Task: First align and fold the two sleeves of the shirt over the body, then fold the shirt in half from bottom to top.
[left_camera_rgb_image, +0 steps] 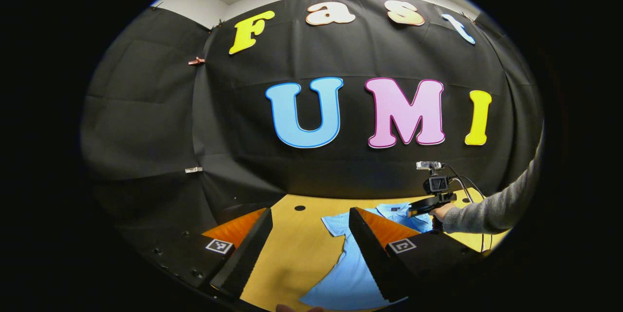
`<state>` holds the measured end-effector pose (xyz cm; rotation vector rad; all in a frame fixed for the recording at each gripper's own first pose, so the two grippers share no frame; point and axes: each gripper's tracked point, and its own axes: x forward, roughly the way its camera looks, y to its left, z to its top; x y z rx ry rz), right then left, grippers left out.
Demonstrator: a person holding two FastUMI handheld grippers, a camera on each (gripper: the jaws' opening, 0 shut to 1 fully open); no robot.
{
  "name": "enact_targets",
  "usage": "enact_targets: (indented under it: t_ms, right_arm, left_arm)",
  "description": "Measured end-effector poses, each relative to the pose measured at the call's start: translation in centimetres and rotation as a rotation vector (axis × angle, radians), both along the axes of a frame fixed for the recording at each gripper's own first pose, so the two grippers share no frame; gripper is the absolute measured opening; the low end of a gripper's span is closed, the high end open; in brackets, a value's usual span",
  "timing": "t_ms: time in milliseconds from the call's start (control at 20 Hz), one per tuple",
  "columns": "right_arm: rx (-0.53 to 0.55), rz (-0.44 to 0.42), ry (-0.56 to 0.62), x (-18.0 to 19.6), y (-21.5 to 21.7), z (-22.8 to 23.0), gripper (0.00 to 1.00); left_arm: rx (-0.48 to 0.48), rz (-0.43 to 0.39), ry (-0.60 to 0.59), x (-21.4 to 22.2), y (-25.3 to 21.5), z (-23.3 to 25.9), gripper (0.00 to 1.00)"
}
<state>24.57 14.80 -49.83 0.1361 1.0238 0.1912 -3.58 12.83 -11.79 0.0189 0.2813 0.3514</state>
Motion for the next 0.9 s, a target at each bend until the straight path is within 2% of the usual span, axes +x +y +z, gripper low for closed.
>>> enact_targets:
  t_ms: [250,600,850,900]
  right_arm:
    - [-0.037,0.09,0.042,-1.7,2.5,-1.9,0.05]
    - [-0.082,0.085,0.034,-1.9,2.3,-2.9,0.05]
    - [-0.055,0.062,0.047,-2.0,2.6,-2.9,0.19]
    - [-0.054,0.054,0.051,-2.1,2.5,-3.0,0.29]
  left_arm:
    - [-0.007,0.033,0.008,-0.6,1.1,-0.4,1.0]
    - [-0.001,0.034,0.007,-0.4,1.7,-0.1,1.0]
    - [0.007,0.021,0.006,-0.2,1.8,0.2,1.0]
    - [0.01,0.017,0.005,-0.2,1.9,0.4,1.0]
